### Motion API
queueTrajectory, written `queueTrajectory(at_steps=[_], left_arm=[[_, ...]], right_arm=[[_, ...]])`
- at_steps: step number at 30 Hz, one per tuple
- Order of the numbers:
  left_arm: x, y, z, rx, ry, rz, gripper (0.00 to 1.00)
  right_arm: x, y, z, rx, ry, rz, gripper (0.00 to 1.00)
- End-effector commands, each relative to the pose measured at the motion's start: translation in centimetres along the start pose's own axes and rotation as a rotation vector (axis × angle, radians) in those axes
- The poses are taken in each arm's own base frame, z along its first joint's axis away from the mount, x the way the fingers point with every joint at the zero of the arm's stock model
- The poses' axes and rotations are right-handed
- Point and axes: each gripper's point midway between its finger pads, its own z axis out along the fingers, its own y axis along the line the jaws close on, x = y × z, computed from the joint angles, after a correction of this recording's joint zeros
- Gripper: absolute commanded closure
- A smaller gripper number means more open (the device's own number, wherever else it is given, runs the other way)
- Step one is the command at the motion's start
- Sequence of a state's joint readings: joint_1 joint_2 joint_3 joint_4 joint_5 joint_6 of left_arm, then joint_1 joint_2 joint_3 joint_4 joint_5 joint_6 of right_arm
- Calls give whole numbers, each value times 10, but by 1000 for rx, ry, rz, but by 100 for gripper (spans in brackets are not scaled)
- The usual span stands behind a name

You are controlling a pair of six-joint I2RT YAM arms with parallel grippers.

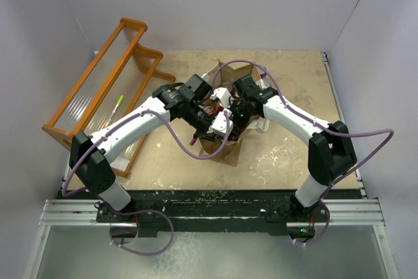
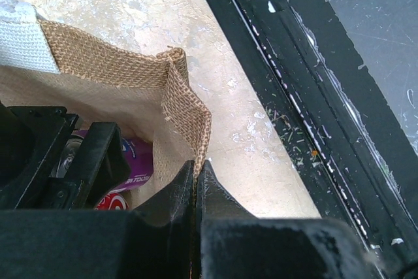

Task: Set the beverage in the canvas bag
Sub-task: Place the drink in the canvas bag.

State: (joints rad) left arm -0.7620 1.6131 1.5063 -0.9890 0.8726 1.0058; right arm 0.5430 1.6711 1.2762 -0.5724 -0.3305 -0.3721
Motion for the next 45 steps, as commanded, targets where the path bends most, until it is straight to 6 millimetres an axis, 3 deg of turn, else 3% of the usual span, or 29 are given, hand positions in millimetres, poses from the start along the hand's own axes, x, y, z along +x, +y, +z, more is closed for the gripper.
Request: queueTrajectory(at_steps=[1, 8, 16, 18, 20, 22, 26, 35, 45], left_arm=[[2, -13, -3, 36, -18, -39, 98], [-4, -15, 0, 66, -52, -26, 100], [-2, -15, 0, 70, -43, -27, 100], [-1, -15, -1, 66, -39, -31, 99], [-2, -13, -1, 56, -38, -30, 97], [-4, -10, -3, 46, -36, -31, 96], [-4, -9, -4, 38, -30, -35, 96], [-3, -7, -7, 21, -20, -45, 96], [-14, -1, -15, -4, -34, -19, 97]], right_arm=[[-10, -29, 1, 146, -53, 28, 100], [-27, -35, 6, 182, -161, 73, 100], [-13, -31, 19, 145, -114, 77, 100], [-8, -25, 22, 109, -89, 72, 92], [-9, -19, 20, 71, -86, 68, 77], [-17, -12, 14, 28, -104, 60, 58], [-34, -1, 3, -36, -141, 52, 39], [-68, 10, -22, -110, -211, 32, 25], [-96, -15, -56, -113, -311, 122, 29]])
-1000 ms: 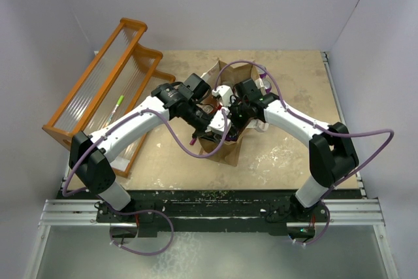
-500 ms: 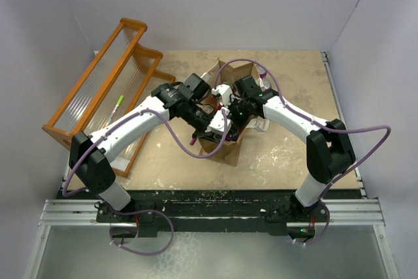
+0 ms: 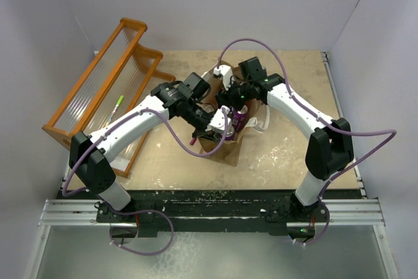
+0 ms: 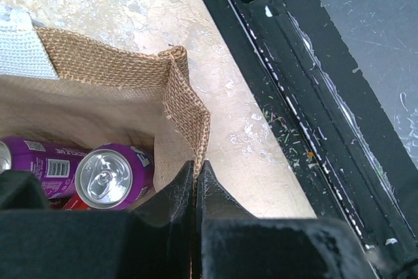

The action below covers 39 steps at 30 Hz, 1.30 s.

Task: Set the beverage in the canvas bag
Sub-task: Place the drink in the canvas bag.

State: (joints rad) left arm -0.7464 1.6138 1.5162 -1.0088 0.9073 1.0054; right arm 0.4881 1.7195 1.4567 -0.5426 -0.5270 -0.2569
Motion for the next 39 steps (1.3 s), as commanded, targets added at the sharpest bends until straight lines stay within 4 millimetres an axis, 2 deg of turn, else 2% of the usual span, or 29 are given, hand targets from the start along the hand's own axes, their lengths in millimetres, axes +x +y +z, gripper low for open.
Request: queueTrajectory(at_steps=[1, 6, 8, 14, 19, 27, 30, 34, 39], left_arm=[[-13, 1, -11, -14, -10, 1, 98], [-17, 4, -15, -21, -4, 33, 98], [-17, 4, -16, -24, 2, 40, 97], [-14, 3, -14, -16, 5, 40, 96], [-14, 6, -11, -5, 0, 43, 96], [-11, 6, -9, 0, 9, 21, 97], [-10, 7, -10, -4, 12, 21, 97], [-9, 8, -10, -8, 20, 19, 97], [-7, 9, -11, -17, 34, 24, 97]], right_arm=[[-33, -3, -28, -16, -100, 33, 29], [-47, -9, -29, 1, -140, 25, 33], [-54, -20, -27, 44, -159, 12, 34], [-62, -29, -6, 72, -181, 20, 43], [-53, -30, 13, 68, -164, 21, 49], [-43, -33, 35, 112, -165, -6, 53], [-33, -34, 41, 136, -138, -39, 56], [-13, -36, 40, 160, -80, -84, 61], [5, -23, 23, 142, -29, -143, 69]])
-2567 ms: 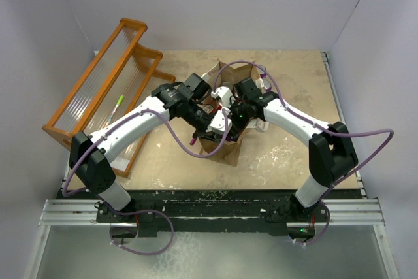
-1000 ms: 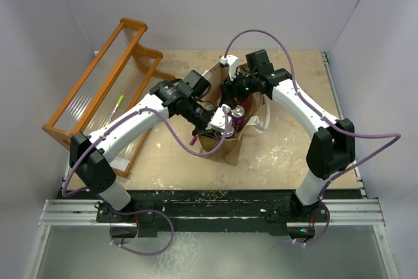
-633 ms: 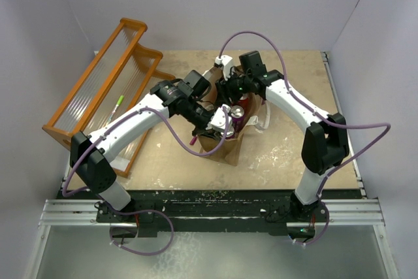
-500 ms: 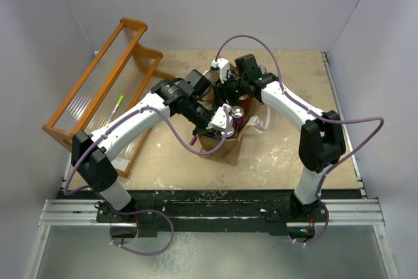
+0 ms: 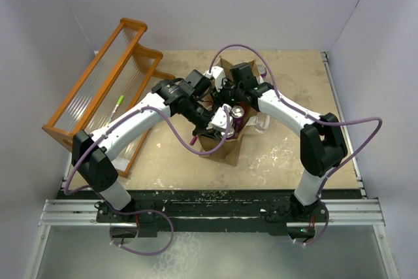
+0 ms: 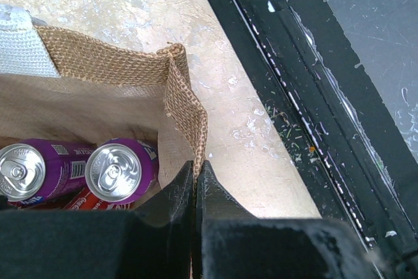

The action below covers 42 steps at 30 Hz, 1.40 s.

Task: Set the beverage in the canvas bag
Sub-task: Place the drink in the canvas bag.

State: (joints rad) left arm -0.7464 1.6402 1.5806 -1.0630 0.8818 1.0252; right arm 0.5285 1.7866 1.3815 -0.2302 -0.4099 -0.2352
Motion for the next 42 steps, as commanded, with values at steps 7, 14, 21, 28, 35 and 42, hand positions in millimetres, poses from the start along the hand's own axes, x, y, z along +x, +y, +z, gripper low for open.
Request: queueTrajectory(at_steps=[7, 14, 21, 28, 35, 42], left_arm=[[-2, 5, -6, -17, 10, 18, 97], [-1, 7, -6, -21, 16, 25, 97], [0, 10, -4, -18, 15, 37, 97], [-1, 11, -4, -20, 17, 45, 96], [-1, 12, -4, -24, 16, 48, 96], [-10, 13, -11, -47, 4, 39, 96]], right_arm=[[33, 23, -43, -37, 112, -73, 78], [47, 24, -49, -19, 146, -66, 84], [27, 18, -46, -9, 114, -64, 85], [8, 33, -46, -111, 69, -69, 76], [-14, 34, -49, -126, 35, -24, 68], [-58, 0, -75, -63, -73, 45, 61]])
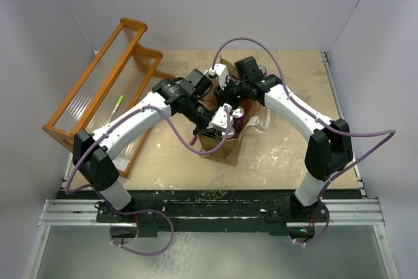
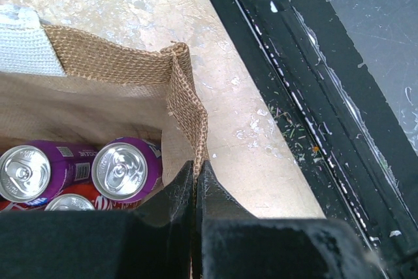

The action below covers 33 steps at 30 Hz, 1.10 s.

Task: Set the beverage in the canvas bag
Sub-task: Place the drink in the canvas bag.

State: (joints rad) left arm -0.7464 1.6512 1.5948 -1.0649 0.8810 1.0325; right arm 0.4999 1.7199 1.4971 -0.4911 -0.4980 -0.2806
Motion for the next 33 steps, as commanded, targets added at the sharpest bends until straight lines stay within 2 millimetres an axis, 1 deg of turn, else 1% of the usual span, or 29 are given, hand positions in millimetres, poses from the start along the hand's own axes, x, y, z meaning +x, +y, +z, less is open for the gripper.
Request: queueTrajectory(at_steps=[1, 4, 7, 12, 15, 17, 19, 20, 22, 23, 26, 29, 32, 33], left_arm=[[-14, 11, -13, -51, -4, 36, 97], [-26, 14, -19, -62, -24, 57, 99], [-34, 17, -24, -72, -28, 77, 100], [-36, 13, -28, -61, -19, 93, 100], [-37, 10, -28, -55, -20, 89, 99], [-39, 9, -28, -56, -25, 83, 93], [-40, 12, -29, -73, -24, 70, 81], [-42, 15, -31, -90, -24, 60, 73], [-47, 23, -35, -140, -23, 33, 65], [-50, 27, -38, -162, -22, 20, 59], [-63, 38, -50, -234, -30, 3, 44], [-75, 46, -63, -294, -49, -7, 33], [-85, 54, -80, -356, -95, -57, 25], [-87, 59, -88, -381, -116, -85, 22]], right_arm=[[-48, -19, -38, 23, -128, 40, 60], [-63, -28, -61, 31, -165, 44, 58], [-77, -31, -83, 51, -195, 22, 57], [-95, -33, -113, 113, -239, -11, 57], [-98, -39, -126, 159, -252, 3, 57], [-95, -50, -136, 199, -263, 32, 57], [-93, -62, -146, 251, -271, 51, 57], [-93, -68, -152, 279, -275, 59, 57], [-88, -84, -165, 345, -275, 78, 57], [-83, -92, -171, 378, -272, 91, 56], [-64, -118, -192, 478, -259, 146, 50], [-41, -145, -211, 571, -238, 217, 45], [-12, -169, -216, 640, -197, 289, 41], [-2, -175, -214, 645, -181, 310, 40]])
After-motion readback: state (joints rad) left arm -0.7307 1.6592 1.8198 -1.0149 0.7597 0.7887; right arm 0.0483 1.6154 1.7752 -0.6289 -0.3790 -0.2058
